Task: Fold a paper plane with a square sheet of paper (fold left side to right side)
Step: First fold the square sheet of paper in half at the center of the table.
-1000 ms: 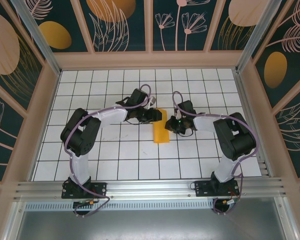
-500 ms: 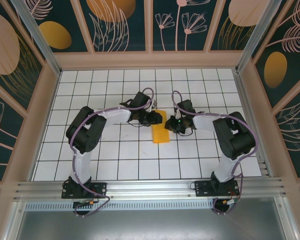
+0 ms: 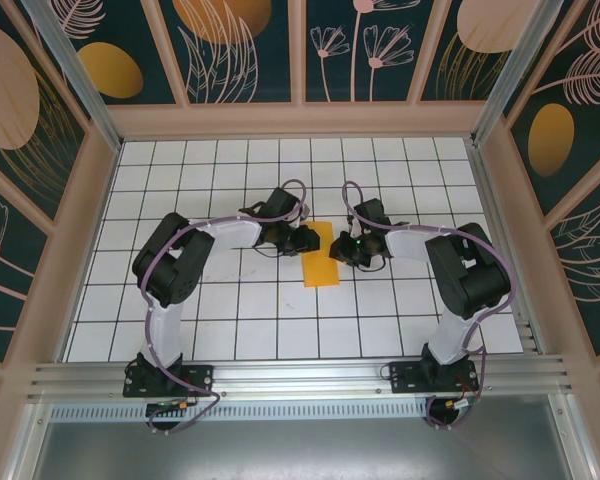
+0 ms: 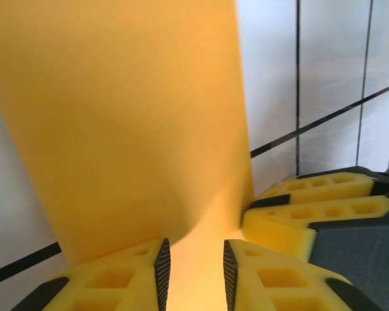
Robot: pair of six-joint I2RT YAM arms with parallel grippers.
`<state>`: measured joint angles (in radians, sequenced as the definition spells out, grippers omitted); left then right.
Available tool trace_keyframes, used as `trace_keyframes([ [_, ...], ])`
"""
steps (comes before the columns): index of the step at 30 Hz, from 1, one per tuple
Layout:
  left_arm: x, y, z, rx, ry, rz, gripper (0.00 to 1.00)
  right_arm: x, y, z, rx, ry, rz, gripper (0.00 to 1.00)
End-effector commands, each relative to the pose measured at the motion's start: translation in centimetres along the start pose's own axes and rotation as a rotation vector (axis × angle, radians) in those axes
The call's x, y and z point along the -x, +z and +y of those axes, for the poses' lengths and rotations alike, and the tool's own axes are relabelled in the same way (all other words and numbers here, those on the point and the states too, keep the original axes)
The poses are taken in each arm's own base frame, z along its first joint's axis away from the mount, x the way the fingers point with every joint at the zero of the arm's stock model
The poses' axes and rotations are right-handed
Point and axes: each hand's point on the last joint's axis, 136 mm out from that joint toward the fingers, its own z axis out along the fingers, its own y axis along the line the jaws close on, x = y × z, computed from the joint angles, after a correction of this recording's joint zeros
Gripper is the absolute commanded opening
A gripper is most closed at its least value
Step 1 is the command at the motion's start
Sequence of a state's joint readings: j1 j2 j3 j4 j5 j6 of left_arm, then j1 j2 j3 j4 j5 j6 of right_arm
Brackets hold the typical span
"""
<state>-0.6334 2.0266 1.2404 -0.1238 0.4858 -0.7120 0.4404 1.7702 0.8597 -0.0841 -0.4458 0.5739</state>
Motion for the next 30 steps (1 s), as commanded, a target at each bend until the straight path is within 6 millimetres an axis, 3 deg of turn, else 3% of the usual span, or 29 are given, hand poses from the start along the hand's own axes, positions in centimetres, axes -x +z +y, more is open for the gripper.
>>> trace_keyframes([
  [1,-0.8,0.7,1.8,0.046,-0.027,0.021,0.3,-3.0,1.6,-5.3,-0.191,0.047,0.092,0.19],
  [10,-1.1,0.4,3.4,0.084,-0.039,0.019,0.3,-3.3,1.5,-5.9,-0.217,0.047,0.097,0.19],
  [22,-0.3,-2.3,5.6,0.086,-0.054,-0.024,0.3,-3.6,1.6,-6.2,-0.229,0.046,0.109,0.19],
  [25,0.6,-3.4,4.8,0.071,-0.033,-0.05,0.3,-3.6,1.6,-6.0,-0.218,0.044,0.108,0.19],
  [30,2.3,-5.1,1.8,-0.006,0.02,-0.095,0.28,-3.4,1.8,-5.7,-0.203,0.04,0.107,0.19],
])
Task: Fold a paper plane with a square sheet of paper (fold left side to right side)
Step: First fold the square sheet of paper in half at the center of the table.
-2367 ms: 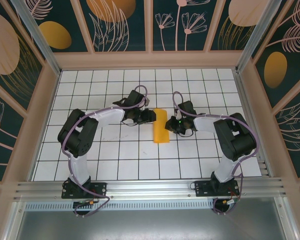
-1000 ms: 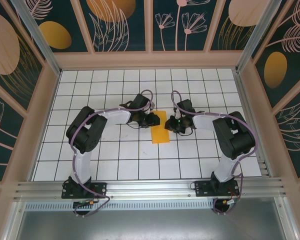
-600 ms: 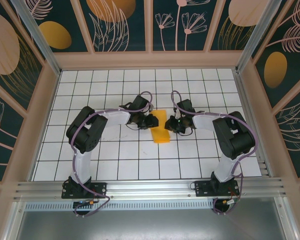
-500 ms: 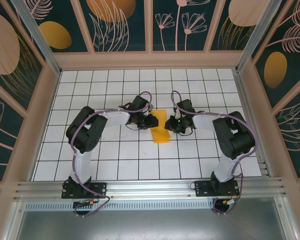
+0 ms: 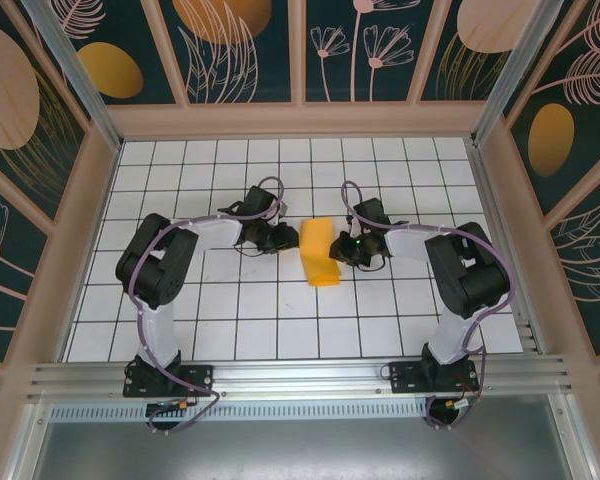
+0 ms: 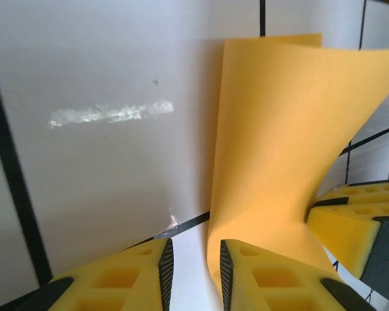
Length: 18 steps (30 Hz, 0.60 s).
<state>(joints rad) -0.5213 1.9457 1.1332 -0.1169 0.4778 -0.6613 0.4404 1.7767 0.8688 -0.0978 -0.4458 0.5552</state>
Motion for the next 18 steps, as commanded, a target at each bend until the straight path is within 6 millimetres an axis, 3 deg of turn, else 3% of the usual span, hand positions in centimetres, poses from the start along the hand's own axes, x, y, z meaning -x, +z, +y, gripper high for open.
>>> trace_keyframes([
  [1,1.1,-1.9,-3.1,-0.068,0.066,-0.036,0.28,-3.4,1.8,-5.5,-0.197,0.051,0.102,0.19],
  [4,1.2,-1.6,-4.8,-0.149,0.077,-0.023,0.26,-3.3,1.8,-5.4,-0.196,0.048,0.103,0.19],
  [10,0.7,1.1,-6.7,-0.204,0.107,0.042,0.26,-3.4,1.8,-5.6,-0.207,0.049,0.105,0.19],
  [18,1.9,4.0,-4.3,-0.11,0.073,0.025,0.26,-3.3,1.7,-5.7,-0.225,0.043,0.112,0.19],
])
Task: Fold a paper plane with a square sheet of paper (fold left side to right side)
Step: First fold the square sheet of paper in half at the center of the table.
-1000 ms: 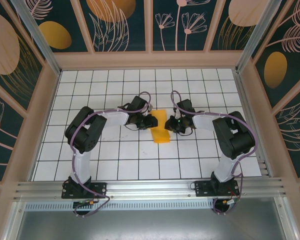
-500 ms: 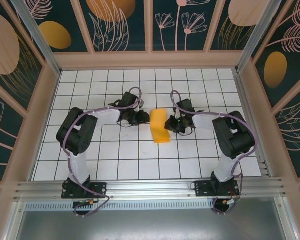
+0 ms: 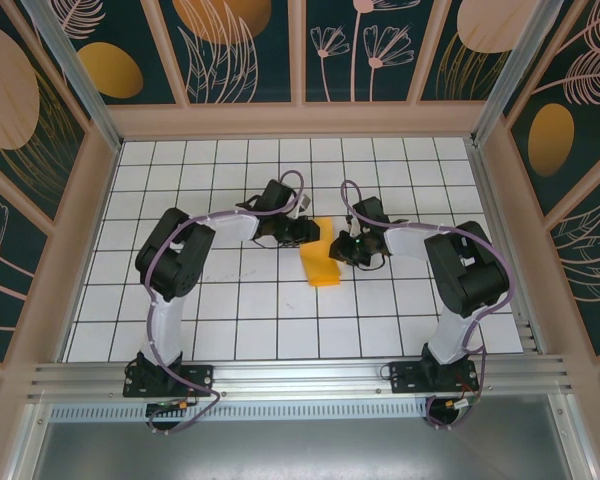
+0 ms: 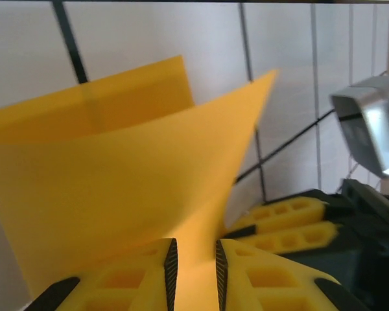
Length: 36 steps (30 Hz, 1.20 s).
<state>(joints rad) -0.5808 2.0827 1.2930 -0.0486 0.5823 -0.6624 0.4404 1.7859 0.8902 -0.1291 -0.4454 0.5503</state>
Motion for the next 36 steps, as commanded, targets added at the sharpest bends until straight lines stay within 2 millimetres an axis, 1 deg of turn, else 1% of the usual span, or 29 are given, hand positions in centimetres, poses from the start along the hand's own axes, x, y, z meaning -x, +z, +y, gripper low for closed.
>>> trace_keyframes([
  [1,0.9,0.7,1.3,0.047,-0.019,-0.019,0.26,-3.4,1.8,-5.7,-0.219,0.041,0.1,0.19],
  [3,0.9,0.9,2.0,0.073,-0.029,-0.023,0.26,-3.4,1.7,-5.8,-0.225,0.04,0.102,0.19],
  [10,1.4,0.5,3.4,0.118,-0.062,-0.056,0.26,-3.9,1.6,-6.6,-0.263,0.035,0.123,0.19],
  [14,2.3,-0.3,4.4,0.128,-0.085,-0.079,0.27,-4.1,1.7,-6.9,-0.271,0.033,0.132,0.18],
  [17,3.1,-0.7,4.7,0.123,-0.089,-0.094,0.27,-4.2,1.7,-7.0,-0.273,0.034,0.135,0.18],
  [21,3.9,-0.6,5.4,0.124,-0.096,-0.098,0.27,-4.3,1.8,-6.9,-0.268,0.033,0.136,0.18],
  [27,5.4,-0.7,7.4,0.155,-0.109,-0.11,0.28,-4.3,1.8,-6.8,-0.266,0.033,0.139,0.18],
  [32,7.2,-1.0,8.2,0.172,-0.108,-0.127,0.27,-4.5,1.9,-6.9,-0.266,0.035,0.141,0.18],
  [36,8.0,-1.2,8.7,0.177,-0.112,-0.14,0.28,-4.4,2.0,-6.7,-0.258,0.035,0.139,0.18],
])
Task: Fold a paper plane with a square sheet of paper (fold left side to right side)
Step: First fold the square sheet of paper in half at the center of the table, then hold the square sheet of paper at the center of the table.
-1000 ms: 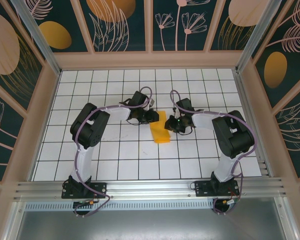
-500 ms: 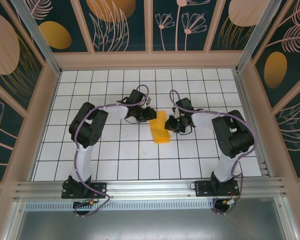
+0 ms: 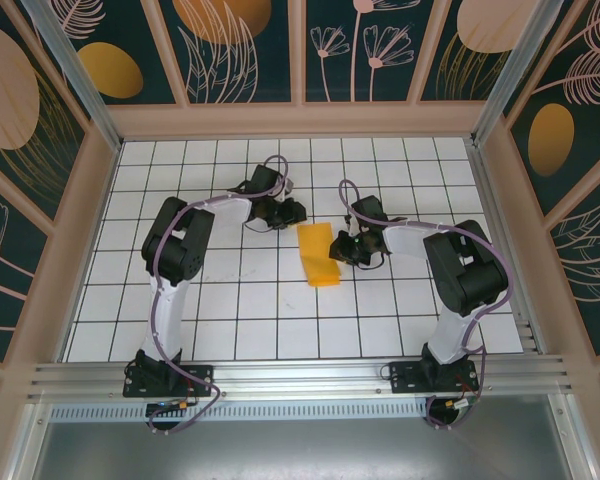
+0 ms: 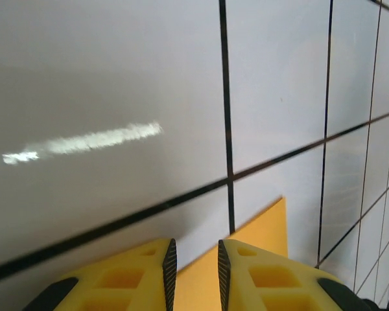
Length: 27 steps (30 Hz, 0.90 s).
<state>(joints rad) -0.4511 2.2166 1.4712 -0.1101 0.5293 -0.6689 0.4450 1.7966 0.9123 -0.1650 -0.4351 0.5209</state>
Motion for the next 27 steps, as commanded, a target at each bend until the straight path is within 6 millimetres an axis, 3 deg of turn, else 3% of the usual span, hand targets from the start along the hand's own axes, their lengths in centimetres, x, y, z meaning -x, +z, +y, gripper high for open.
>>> trace_keyframes([
  [1,1.3,0.3,3.4,0.097,-0.004,-0.033,0.27,-4.3,2.0,-6.4,-0.233,0.057,0.125,0.18],
  [4,2.1,-0.6,2.5,0.092,0.021,-0.05,0.28,-4.3,2.1,-6.3,-0.229,0.058,0.124,0.18],
  [9,3.6,-4.1,-0.2,0.095,0.085,-0.126,0.3,-4.2,2.2,-6.3,-0.222,0.064,0.12,0.18],
  [14,2.0,-6.2,-2.9,-0.022,0.086,-0.137,0.31,-4.3,2.3,-6.2,-0.222,0.065,0.119,0.18],
  [18,-1.3,-5.7,-4.7,-0.092,0.1,-0.082,0.31,-4.3,2.3,-6.2,-0.222,0.067,0.116,0.19],
  [22,-4.6,-3.6,-6.0,-0.126,0.106,-0.01,0.31,-4.2,2.4,-6.1,-0.217,0.068,0.114,0.19],
  [27,-6.2,-1.1,-5.3,-0.113,0.076,0.031,0.31,-4.3,2.5,-5.9,-0.209,0.068,0.116,0.19],
])
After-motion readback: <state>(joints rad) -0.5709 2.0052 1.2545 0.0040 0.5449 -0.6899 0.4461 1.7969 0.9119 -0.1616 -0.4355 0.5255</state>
